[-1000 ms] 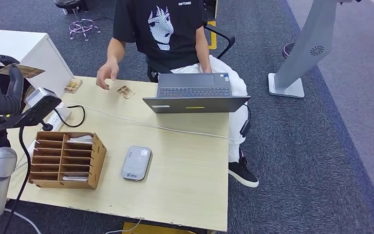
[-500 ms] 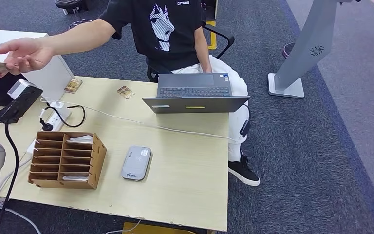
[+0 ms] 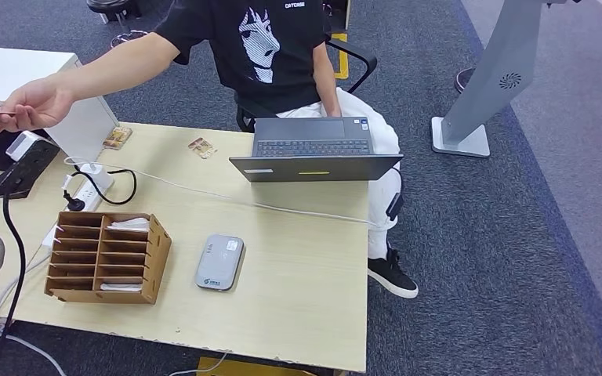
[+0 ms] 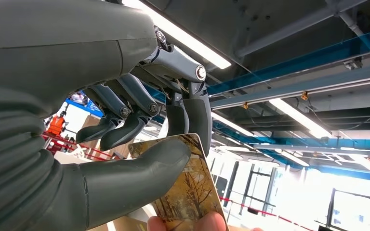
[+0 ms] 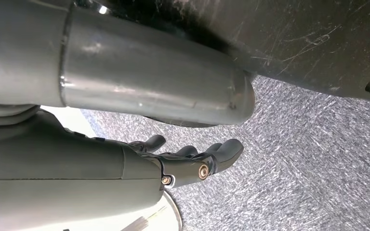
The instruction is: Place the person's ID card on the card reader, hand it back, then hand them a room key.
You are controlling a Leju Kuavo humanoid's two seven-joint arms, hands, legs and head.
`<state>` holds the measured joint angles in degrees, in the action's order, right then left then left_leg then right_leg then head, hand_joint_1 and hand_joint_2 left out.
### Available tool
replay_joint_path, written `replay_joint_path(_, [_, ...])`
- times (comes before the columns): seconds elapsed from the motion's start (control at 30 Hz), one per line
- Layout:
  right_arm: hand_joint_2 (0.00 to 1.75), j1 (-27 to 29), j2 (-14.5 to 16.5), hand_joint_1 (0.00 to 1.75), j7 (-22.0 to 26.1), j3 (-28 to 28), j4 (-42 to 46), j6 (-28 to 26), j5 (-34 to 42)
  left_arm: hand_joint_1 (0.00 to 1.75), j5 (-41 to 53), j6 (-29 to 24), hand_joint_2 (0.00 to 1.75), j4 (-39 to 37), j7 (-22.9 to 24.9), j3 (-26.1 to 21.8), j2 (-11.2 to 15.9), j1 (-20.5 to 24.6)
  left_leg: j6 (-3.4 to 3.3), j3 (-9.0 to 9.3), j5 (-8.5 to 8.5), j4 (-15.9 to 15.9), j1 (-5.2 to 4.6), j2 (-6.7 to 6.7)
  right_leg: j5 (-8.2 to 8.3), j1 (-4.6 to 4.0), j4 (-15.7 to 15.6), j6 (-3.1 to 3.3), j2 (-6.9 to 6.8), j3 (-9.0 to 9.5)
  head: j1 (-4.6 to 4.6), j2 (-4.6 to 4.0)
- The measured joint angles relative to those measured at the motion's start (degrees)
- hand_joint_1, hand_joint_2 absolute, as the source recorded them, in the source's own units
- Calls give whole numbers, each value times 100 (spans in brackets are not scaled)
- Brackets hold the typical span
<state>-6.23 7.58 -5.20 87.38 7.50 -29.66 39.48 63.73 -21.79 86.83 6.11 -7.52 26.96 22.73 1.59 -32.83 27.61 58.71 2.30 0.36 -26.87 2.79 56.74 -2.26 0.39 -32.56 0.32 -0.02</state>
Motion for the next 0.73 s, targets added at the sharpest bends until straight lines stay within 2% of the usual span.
replay_joint_path(0.13, [0,-2,0,0,1,0,0,2,-15,3,-8,-204,175,-57,-83,-50,-1,-5,0,0,0,0,0,1,0,0,0,0,1,0,-1,0])
replay_joint_path(0.27, [0,-4,0,0,8,0,0,4,-19,0,-64,-446,175,-70,-199,-78,-3,-10,0,-1,0,0,0,-1,0,0,0,0,-1,0,1,0])
replay_joint_path(0.5, [0,-5,0,0,37,0,0,10,1,0,-142,-550,175,-70,-215,-222,39,-36,0,-2,0,0,0,0,0,0,2,0,0,1,1,0])
replay_joint_path(0.6, [0,-3,0,0,53,-2,0,13,26,0,-184,-410,175,-70,-72,-409,177,-145,0,-3,0,-1,1,3,0,-1,4,1,4,0,0,0])
replay_joint_path(0.73, [0,7,0,0,63,-2,0,12,113,0,-261,72,175,-67,266,-804,508,-506,3,-3,2,-4,1,16,-2,-1,7,3,17,-4,1,0])
